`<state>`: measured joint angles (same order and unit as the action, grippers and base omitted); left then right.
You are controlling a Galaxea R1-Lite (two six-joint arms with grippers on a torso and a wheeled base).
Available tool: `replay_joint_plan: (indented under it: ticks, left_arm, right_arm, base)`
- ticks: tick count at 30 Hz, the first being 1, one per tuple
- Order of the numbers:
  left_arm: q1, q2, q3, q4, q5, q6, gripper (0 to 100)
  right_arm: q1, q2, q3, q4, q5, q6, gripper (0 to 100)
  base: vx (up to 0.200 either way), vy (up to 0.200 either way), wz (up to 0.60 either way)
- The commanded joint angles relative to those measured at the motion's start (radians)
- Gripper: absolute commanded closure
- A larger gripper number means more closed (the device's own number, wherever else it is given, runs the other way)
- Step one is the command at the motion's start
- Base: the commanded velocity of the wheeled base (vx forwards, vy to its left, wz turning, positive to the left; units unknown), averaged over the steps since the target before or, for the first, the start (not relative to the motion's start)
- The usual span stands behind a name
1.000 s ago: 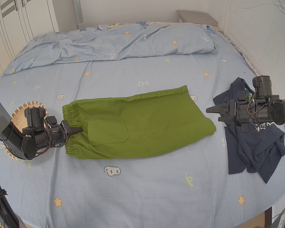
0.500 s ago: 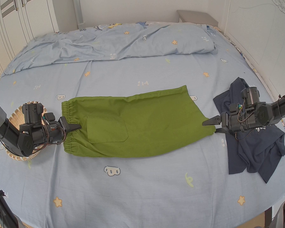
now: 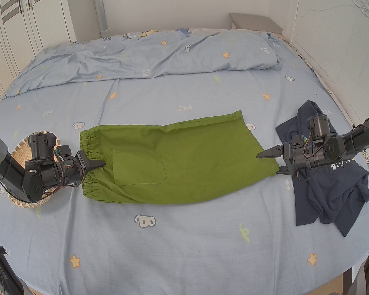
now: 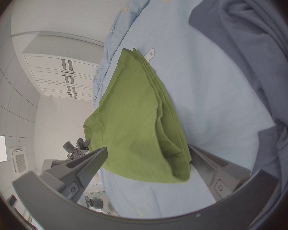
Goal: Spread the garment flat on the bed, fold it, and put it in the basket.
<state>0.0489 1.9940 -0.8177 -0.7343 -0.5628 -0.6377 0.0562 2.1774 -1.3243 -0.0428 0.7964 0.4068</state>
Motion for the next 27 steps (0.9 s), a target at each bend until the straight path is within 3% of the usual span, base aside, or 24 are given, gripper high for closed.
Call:
replay_joint_plan:
  ticks: [1,9,10,23,27]
  left_arm:
    - [0.0,0.0,0.0,-0.001,0.0,0.0,100]
    - [0.002,0.008,-0.005,-0.001,0.0,0.0,100]
    - [0.003,0.008,-0.005,-0.001,0.0,0.0,100]
    - [0.009,0.008,-0.006,0.004,-0.003,0.0,100]
    - [0.014,-0.017,-0.015,0.087,-0.058,0.0,100]
  right_arm:
    - [-0.004,0.041,-0.029,0.001,0.017,0.015,0]
    - [-0.01,0.071,-0.062,0.001,0.073,0.055,0]
    - [-0.013,0.073,-0.066,0.001,0.076,0.058,100]
    - [-0.05,0.078,-0.064,0.001,0.081,0.052,100]
    - [-0.041,-0.011,0.003,0.003,0.08,0.049,100]
  base:
    - [0.0,0.0,0.0]
    - [0.0,0.0,0.0]
    - [0.0,0.0,0.0]
    - [0.0,0.0,0.0]
    - [0.0,0.0,0.0]
